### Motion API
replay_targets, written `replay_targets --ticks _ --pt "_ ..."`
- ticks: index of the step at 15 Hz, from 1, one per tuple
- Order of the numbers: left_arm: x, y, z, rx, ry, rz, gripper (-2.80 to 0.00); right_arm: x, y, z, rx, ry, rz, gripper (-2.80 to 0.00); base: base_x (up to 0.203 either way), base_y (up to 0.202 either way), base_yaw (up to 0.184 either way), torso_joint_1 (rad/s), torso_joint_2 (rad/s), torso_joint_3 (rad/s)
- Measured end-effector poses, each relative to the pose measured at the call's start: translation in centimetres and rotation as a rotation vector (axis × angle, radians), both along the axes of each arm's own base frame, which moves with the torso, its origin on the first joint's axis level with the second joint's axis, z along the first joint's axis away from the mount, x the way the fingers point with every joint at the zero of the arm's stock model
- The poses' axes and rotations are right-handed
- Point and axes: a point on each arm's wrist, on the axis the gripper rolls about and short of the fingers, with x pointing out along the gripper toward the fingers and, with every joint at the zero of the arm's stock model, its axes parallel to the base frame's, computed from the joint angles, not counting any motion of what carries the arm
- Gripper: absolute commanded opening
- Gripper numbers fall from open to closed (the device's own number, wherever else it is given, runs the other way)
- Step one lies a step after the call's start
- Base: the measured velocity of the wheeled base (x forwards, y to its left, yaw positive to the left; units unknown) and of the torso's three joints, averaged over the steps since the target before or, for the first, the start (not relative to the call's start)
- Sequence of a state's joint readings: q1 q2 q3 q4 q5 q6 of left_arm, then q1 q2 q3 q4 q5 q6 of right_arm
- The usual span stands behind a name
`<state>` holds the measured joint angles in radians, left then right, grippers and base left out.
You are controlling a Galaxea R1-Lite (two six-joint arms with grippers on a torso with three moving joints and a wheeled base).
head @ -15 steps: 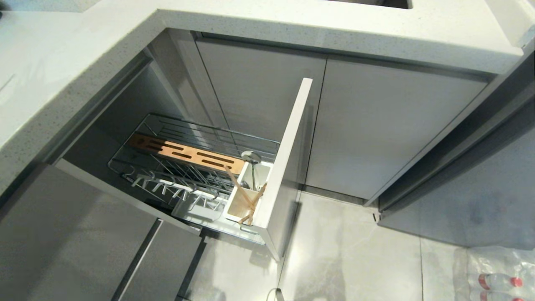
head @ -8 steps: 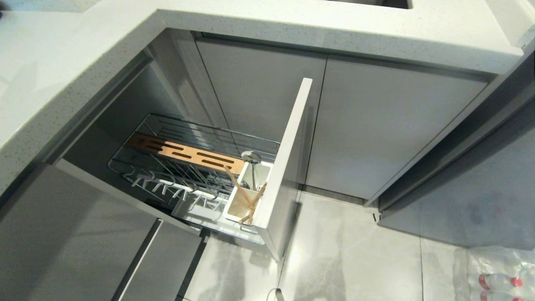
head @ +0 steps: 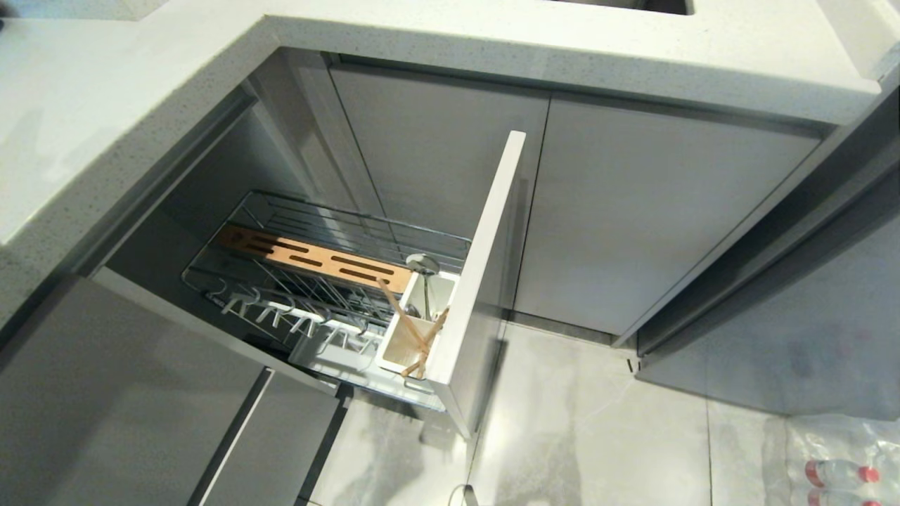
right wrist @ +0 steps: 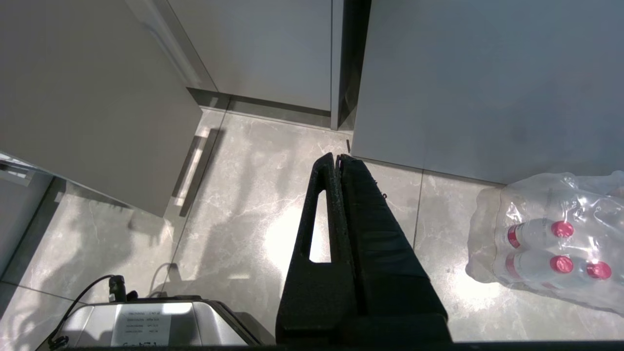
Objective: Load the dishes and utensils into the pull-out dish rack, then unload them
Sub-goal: Take the chopsticks out of the cupboard
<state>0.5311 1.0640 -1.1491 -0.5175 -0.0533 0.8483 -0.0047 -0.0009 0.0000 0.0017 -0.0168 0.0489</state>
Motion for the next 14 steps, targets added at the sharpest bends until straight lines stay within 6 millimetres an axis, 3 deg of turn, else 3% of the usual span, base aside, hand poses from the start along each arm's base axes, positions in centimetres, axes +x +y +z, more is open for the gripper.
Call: replay_targets --ticks 7,14 --pt "1.8 1.1 -3.7 0.044 0.458 0.076 -2.80 0.0 0.0 0.0 0.000 0.000 0.000 -2.80 0.000 0.000 0.000 0.000 0.00 0.000" --pt "2.3 1.4 -3.9 0.027 0.471 0.092 -2.80 0.0 0.0 0.0 0.000 0.000 0.000 -2.80 0.000 0.000 0.000 0.000 0.00 0.000"
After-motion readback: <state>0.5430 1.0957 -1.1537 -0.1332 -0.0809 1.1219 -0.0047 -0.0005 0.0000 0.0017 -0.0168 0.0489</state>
